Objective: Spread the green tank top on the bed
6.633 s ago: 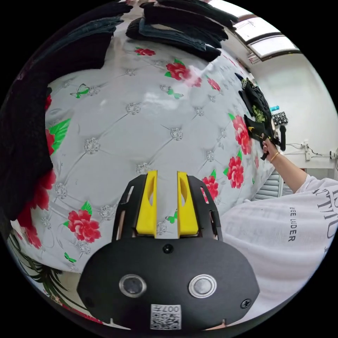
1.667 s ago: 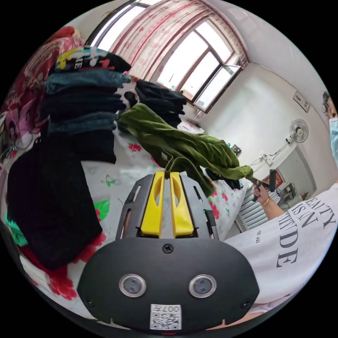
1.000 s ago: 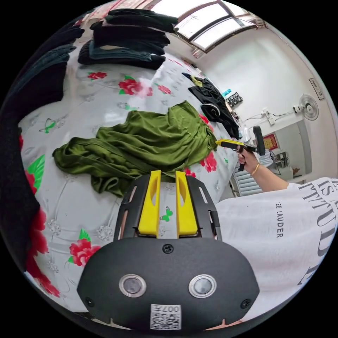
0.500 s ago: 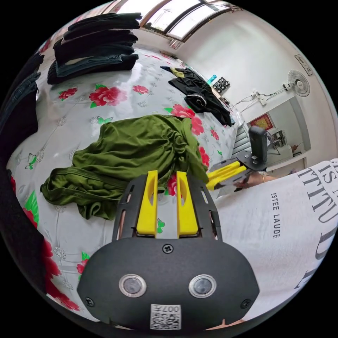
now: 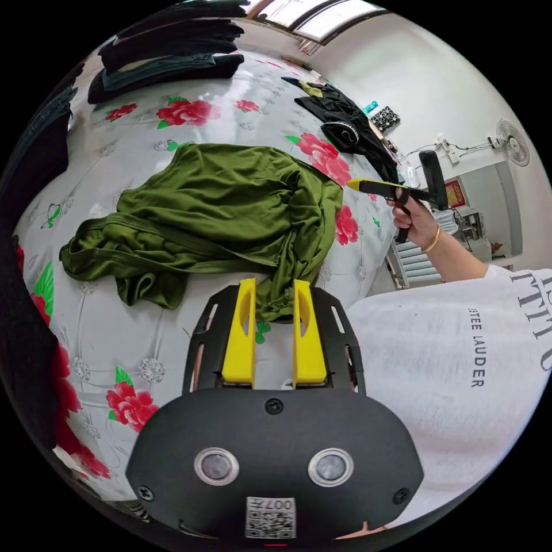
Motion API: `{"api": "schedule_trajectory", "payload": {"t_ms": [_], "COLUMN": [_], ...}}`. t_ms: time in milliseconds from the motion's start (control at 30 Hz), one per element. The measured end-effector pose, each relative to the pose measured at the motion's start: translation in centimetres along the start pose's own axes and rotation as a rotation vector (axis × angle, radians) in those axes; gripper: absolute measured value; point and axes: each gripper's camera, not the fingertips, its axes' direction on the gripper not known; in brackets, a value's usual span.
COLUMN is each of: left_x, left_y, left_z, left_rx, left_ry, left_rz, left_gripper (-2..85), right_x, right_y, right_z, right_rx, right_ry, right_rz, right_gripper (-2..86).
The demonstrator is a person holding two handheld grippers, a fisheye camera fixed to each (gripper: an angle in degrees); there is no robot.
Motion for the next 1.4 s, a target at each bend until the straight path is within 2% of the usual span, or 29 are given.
{"api": "schedule_trajectory", "payload": {"t_ms": [133, 233, 333, 400, 567, 667, 733, 800, 967, 1033, 1133, 1200, 1267, 1333, 1400], "left_x": [0.9, 0.9, -0.8, -1.9, -3.3, -4.5, -4.8, -4.6, -4.3, -5.6, -8.9, -9.0, -7.2, -4.4, -0.8], "left_y": [0.8, 1.7, 2.4, 3.4, 8.0, 12.5, 15.4, 18.8, 23.3, 23.5, 21.0, 18.1, 17.1, 17.2, 18.4], "left_z": [1.2, 2.1, 1.1, -1.7, -11.4, -16.6, -19.4, -22.1, -25.6, -26.2, -28.0, -32.6, -37.2, -41.9, -46.8], "left_rx": [-0.098, -0.122, -0.111, -0.015, 0.301, 0.499, 0.618, 0.735, 0.858, 0.87, 0.864, 0.948, 1.072, 1.173, 1.25], "left_ry": [-0.011, -0.046, 0.05, 0.142, 0.243, 0.288, 0.325, 0.351, 0.37, 0.362, 0.366, 0.37, 0.386, 0.333, 0.241], "left_rz": [0.002, -0.024, -0.104, -0.124, -0.12, -0.167, -0.178, -0.183, -0.23, -0.282, -0.359, -0.301, -0.187, -0.052, 0.088], "left_gripper": [8.9, 3.4, 0.7, -0.1, -0.5, -0.7, -0.7, -0.7, -0.8, -0.9, -0.9, -0.9, -0.9, -0.9, -0.9], "right_x": [2.2, 1.0, 0.9, 1.1, 4.9, 6.4, 6.7, 6.5, 5.8, 6.6, 8.0, 7.2, 5.4, 3.9, 2.2], "right_y": [-1.8, -1.8, -2.4, -2.5, 0.2, 4.1, 6.5, 8.7, 11.1, 9.1, 2.6, -0.9, -3.2, -3.8, -4.0], "right_z": [0.4, -0.7, -3.1, -8.1, -28.8, -37.9, -41.9, -44.9, -49.4, -48.8, -47.6, -49.6, -54.7, -58.6, -61.9], "right_rx": [-0.112, -0.131, -0.227, -0.104, 0.405, 0.623, 0.699, 0.742, 0.704, 0.638, 0.524, 0.573, 0.745, 0.868, 0.911], "right_ry": [0.04, 0.126, -0.052, -0.153, -0.565, -0.685, -0.721, -0.715, -0.606, -0.57, -0.633, -0.631, -0.707, -0.782, -0.808], "right_rz": [0.005, -0.058, -0.074, -0.071, -0.046, -0.052, -0.065, -0.063, -0.043, 0.012, 0.076, 0.052, -0.031, -0.13, -0.232], "right_gripper": [5.3, 1.7, 0.3, 0.1, -0.2, -0.3, -0.3, -0.3, -0.3, -0.3, -0.3, -0.3, -0.3, -0.3, -0.3]}}
